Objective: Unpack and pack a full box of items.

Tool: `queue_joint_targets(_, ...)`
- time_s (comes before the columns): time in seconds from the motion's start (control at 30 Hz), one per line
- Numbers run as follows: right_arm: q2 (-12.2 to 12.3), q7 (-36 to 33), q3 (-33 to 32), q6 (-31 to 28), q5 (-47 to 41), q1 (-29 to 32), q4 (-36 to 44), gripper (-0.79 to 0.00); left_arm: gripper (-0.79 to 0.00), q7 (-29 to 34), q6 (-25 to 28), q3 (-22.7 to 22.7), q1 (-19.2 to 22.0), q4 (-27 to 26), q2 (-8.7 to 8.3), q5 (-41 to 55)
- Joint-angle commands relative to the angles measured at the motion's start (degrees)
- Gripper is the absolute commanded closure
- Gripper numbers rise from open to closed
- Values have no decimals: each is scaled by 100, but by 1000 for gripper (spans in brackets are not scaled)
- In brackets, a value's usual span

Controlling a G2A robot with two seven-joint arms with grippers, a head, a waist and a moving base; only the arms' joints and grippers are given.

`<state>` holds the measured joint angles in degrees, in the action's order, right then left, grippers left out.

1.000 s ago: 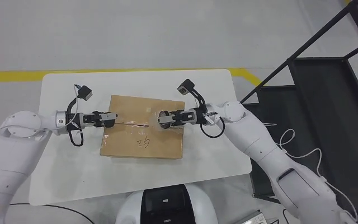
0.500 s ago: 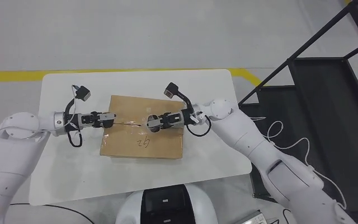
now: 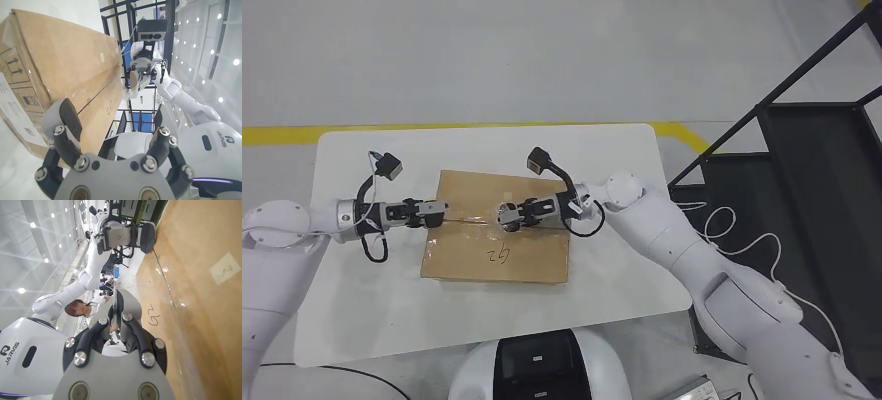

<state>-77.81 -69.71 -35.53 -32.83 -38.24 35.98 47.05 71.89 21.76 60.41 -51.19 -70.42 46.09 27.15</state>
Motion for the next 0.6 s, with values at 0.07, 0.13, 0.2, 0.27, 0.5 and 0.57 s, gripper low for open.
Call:
queue_joint_targets(0.07,-117,-14,67,-19,7,-85,-203,0,-785,6,-14,35,-12,12,7,-10)
queue_joint_targets(0.13,-173,-106,65,-62,-94,-117,-242,0,-785,12,-25,49,-16,12,11,-18)
queue_joint_targets(0.2,-203,-166,17,-9,-287,-116,-212,0,-785,12,-32,61,-18,12,16,-33)
queue_joint_targets(0.27,-197,-238,-69,63,-449,-105,-136,0,-785,13,-39,65,-15,21,24,-41)
queue_joint_targets(0.5,39,-660,-673,484,-980,170,519,0,-785,37,-77,-21,42,48,83,-87)
queue_joint_targets(0.57,131,-895,-923,718,-1221,325,811,0,-785,39,-77,-44,69,69,101,-102)
